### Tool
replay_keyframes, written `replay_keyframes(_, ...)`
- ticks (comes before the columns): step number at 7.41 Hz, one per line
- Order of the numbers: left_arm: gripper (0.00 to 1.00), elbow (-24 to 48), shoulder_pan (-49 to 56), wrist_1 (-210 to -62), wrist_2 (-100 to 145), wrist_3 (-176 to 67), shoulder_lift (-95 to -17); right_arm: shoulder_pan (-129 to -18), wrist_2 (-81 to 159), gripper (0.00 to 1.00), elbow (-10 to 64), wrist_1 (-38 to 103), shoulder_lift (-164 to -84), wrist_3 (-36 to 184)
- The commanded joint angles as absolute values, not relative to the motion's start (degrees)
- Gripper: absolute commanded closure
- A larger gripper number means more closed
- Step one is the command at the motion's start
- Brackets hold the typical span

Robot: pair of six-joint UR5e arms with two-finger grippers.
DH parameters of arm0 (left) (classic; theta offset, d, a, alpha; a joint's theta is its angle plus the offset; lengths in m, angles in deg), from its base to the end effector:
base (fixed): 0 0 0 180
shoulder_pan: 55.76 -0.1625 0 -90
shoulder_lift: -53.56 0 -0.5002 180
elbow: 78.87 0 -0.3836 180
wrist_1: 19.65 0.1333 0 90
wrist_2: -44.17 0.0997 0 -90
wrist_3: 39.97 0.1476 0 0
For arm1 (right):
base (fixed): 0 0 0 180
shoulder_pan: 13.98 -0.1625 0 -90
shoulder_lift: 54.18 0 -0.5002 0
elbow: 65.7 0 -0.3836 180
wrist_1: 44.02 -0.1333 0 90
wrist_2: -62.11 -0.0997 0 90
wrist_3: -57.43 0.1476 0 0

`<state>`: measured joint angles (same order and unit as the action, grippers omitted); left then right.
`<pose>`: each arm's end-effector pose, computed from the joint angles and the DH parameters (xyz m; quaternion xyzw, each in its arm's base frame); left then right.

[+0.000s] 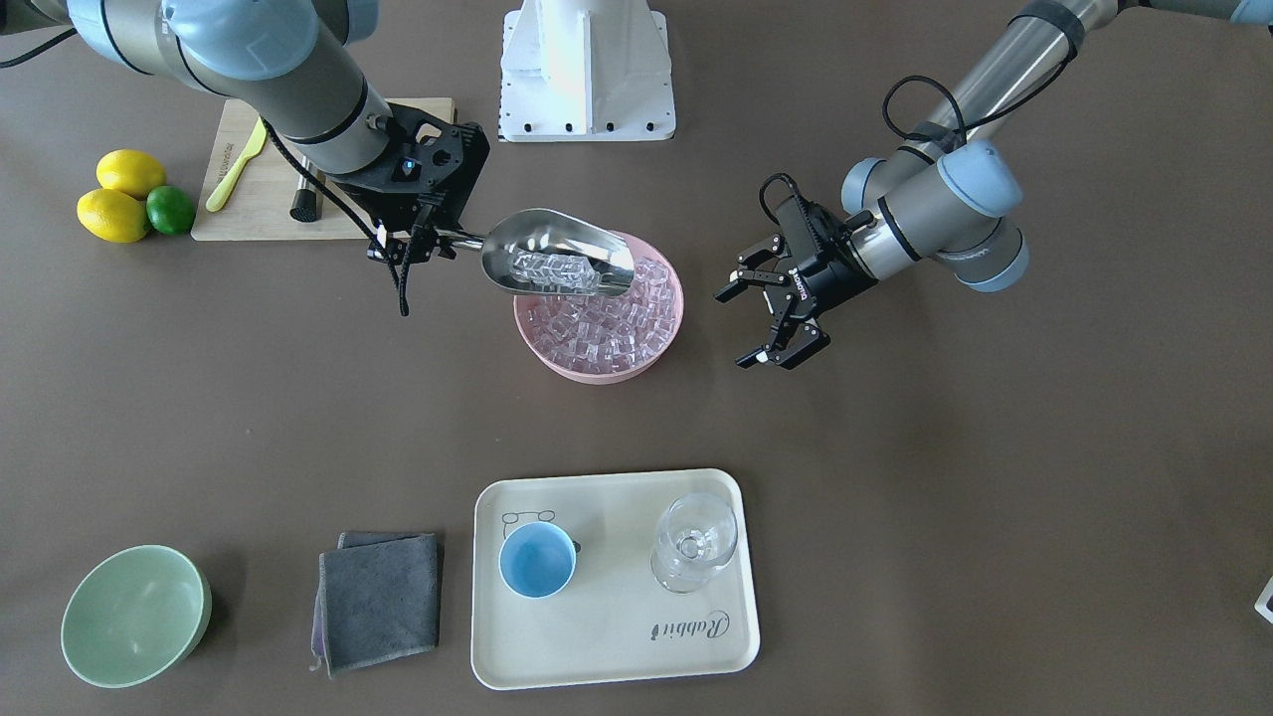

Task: Put ice in cup with scoop
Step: 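Carry the scoop to the light-blue cup on the tray while the left arm withdraws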

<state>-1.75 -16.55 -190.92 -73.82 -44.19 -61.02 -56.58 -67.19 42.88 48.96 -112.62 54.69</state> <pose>0.5086 -0.4976 0.4333 0.5472 0.4727 0.4252 0.5444 -0.4583 -0.4755 0.2988 0.2314 -0.4282 -0.4876 0.7248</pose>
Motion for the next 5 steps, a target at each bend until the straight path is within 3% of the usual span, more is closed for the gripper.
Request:
replay_keyframes(1,0.02,9.67,-15.42,-181.68,-74.04,-44.19,-53.61,-57.3,-67.53,1.0,41.18,46.07,-113.33,59.78)
replay_keyframes(3,0.02,17.76,-14.29,-162.98,-72.98,-44.1,-49.47,-58.79,-67.7,1.0,41.53,48.26,-113.68,75.03)
replay_keyframes(5,0.02,25.24,-11.48,-157.6,-74.38,-44.1,-42.8,-61.51,-68.76,1.0,41.62,57.36,-112.72,79.65)
